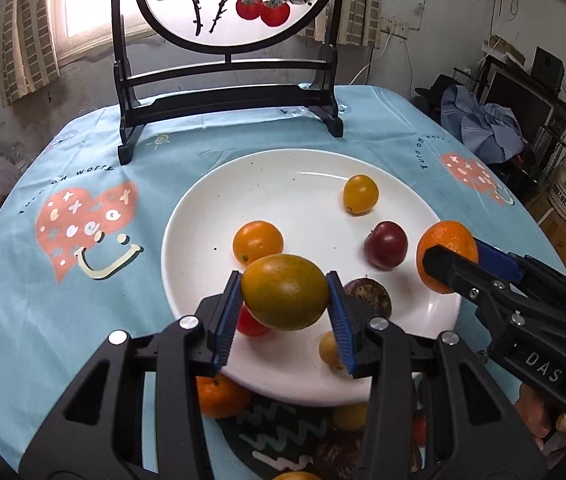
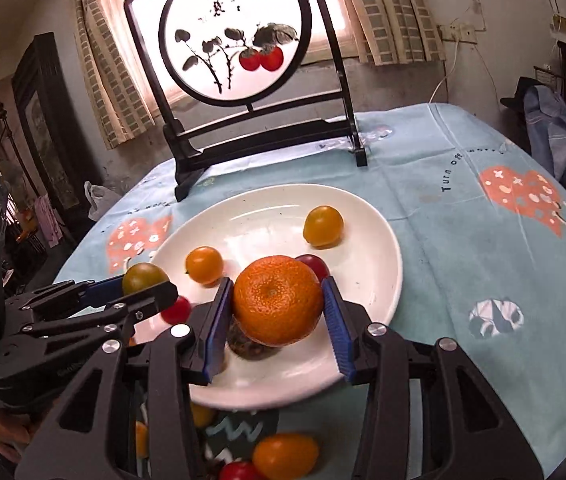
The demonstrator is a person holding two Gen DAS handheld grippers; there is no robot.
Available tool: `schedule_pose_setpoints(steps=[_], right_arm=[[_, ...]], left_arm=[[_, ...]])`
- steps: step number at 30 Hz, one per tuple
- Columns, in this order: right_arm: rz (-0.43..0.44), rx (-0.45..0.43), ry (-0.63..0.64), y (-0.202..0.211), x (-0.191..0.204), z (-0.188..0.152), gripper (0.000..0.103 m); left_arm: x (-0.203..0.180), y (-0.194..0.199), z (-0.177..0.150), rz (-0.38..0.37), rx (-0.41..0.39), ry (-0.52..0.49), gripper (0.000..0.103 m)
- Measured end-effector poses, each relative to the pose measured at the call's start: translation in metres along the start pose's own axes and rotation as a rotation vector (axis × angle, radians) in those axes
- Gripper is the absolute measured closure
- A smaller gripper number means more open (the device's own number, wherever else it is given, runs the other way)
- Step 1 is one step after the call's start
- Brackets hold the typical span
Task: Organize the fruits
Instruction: 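Open both tools to drop the fruits on the plate and withdraw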
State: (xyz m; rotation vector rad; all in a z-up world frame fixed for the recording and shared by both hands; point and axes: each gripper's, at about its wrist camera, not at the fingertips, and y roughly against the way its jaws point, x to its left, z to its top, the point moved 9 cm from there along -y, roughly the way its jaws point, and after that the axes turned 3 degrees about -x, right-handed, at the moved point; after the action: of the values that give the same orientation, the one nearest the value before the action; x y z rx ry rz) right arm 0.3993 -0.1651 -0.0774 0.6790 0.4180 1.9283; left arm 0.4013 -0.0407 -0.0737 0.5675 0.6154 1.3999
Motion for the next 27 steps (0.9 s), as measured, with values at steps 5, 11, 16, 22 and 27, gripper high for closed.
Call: schedule_pose_setpoints(steps=[5, 11, 16, 22, 27], right_arm=[[-0.01, 0.059, 0.004, -0.018, -0.005, -0.004, 0.057], [-0.02, -0.044, 0.052, 0.021, 0.004, 0.01, 0.047], [0.07, -0.072, 0.065, 0.063, 0.024, -0.011, 0.046], [0.1, -0.02, 0.063, 0.096, 0.035, -0.071, 0.046], [0.118, 0.038, 0.091, 0.103, 0.05, -0.102, 0.046]], left_arm=[[0.001, -0.017, 0.001, 0.02, 0.019, -0.02, 0.058], [0.011, 0.023, 0.011, 0.101, -0.102, -0.034, 0.013], [0.025, 0.071, -0.014, 0.078, -0.138, 0.017, 0.007], [0.044, 0.105, -0.075, 0.094, -0.139, 0.107, 0.006], [0.056, 0.1, -0.123, 0.13, -0.06, 0.154, 0.006]])
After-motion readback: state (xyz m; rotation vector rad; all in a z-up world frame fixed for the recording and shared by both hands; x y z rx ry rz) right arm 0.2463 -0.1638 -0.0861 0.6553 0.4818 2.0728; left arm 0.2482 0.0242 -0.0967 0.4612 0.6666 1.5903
